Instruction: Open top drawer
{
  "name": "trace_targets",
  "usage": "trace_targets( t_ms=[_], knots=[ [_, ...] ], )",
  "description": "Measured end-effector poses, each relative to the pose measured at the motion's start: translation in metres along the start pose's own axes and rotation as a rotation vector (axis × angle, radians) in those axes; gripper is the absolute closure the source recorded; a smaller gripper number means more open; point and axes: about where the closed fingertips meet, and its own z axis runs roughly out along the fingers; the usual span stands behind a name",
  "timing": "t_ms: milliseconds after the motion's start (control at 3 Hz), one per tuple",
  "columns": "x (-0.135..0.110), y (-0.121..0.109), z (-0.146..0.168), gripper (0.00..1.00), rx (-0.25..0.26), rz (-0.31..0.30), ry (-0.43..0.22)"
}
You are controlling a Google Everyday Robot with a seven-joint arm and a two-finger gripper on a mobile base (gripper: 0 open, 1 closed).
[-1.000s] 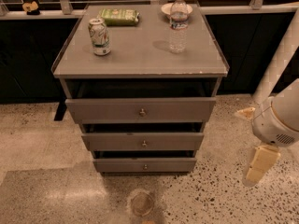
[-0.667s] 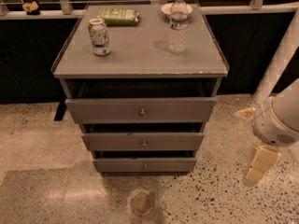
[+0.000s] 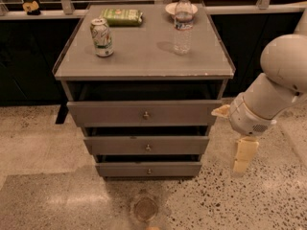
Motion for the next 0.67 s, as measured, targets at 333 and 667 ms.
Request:
trace_targets(
  t_ms=[333, 667],
  knots=[
    [-0.0385, -0.0396, 0.032, 0.0, -0.008, -0.142, -0.037],
    [-0.0387, -0.04, 0.0325, 0.0, -0.008, -0.142, -0.038]
  ],
)
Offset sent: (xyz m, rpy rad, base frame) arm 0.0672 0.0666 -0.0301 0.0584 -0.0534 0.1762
